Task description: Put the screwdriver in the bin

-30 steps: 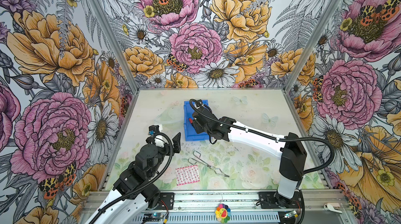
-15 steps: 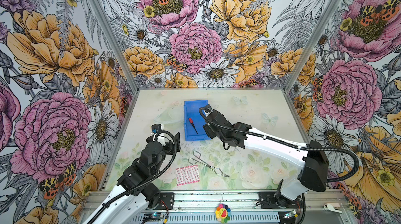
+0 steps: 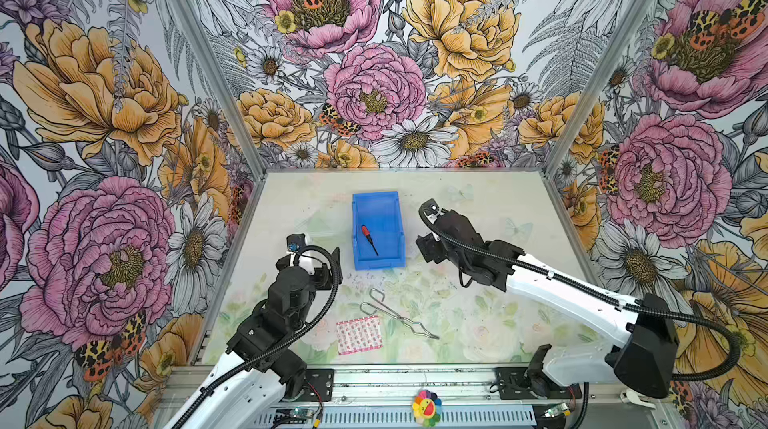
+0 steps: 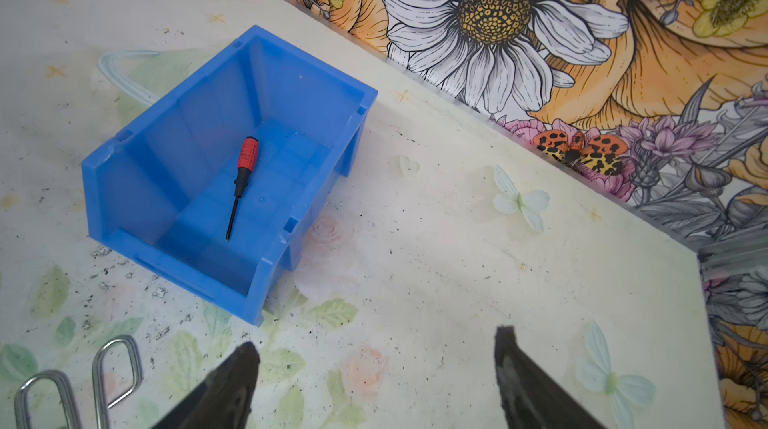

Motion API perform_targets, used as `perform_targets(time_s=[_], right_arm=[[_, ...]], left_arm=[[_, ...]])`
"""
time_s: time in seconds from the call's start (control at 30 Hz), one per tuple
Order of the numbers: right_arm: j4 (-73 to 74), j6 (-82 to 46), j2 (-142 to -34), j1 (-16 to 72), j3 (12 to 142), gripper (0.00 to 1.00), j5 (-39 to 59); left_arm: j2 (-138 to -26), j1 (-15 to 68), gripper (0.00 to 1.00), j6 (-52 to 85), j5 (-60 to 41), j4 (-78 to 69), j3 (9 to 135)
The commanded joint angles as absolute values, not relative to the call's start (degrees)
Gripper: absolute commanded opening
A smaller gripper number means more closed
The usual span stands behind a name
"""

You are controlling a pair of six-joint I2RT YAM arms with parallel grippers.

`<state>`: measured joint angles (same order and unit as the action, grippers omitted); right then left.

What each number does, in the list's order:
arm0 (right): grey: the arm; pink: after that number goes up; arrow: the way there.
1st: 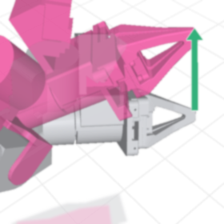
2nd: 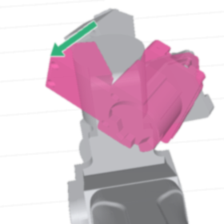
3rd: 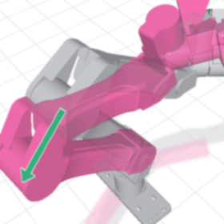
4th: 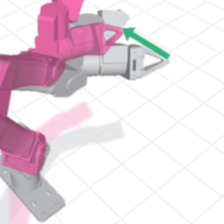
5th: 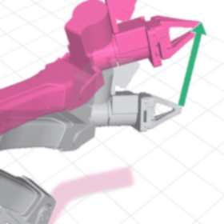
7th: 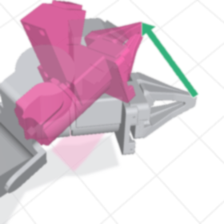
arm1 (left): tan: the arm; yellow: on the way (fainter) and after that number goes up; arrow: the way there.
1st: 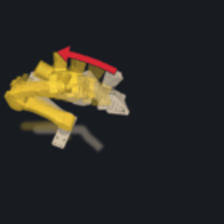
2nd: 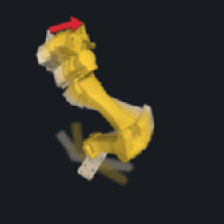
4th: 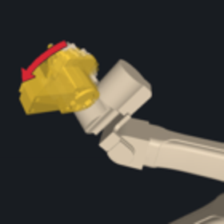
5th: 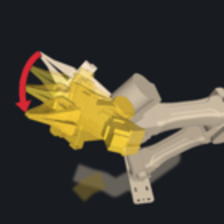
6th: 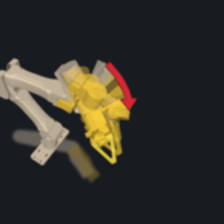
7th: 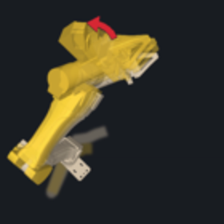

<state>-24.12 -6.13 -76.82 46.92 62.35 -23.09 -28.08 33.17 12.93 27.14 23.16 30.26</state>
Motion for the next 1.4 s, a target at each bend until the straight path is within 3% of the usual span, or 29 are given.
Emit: perform_targets(time_s=[0.0, 0.23, 0.33, 0.5, 0.83, 0.97, 1.23, 1.37], right_arm=[[-21.35, -6.67, -73.1, 45.78, 60.57, 0.99, -21.15], [-18.02, -9.2, -60.31, 37.18, 50.57, 1.0, -22.19], [-17.92, -10.28, -51.38, 34.45, 45.14, 1.0, -27.31], [-16.2, -10.3, -39.99, 29.53, 34.68, 0.99, -39.63], [-0.74, -3.89, -25.15, 16.06, 12.58, 0.99, -25.19], [10.8, -3.51, -30.5, 13.07, 8.46, 0.99, -24.91], [27.74, -1.28, -57.21, 8.32, 12.92, 1.0, -13.09], [33.29, -1.32, -65.37, 6.01, 15.86, 1.0, -9.0]], left_arm=[[-29.55, 32.67, 0.99, 11.23, 26.32, 18.47, 28.86], [-39.42, 27.29, 0.99, 8.62, 21.85, 6.4, 29.03], [-45.36, 21.59, 0.99, 7.57, 14.54, 5.12, 32.07], [-49.74, 14.29, 0.99, 7.99, 11.11, 3.6, 32.44], [-46.78, 7.22, 0.99, 1.87, 11.07, -7.14, 20.36], [-48.59, 5.67, 0.99, 0.71, 10.81, -10.53, 18.18], [-59.92, 4.22, 0.99, 2.6, 9.41, -21.42, 17.41], [-64.4, 3.51, 0.99, 1.13, 8.16, -27.93, 17.89]])
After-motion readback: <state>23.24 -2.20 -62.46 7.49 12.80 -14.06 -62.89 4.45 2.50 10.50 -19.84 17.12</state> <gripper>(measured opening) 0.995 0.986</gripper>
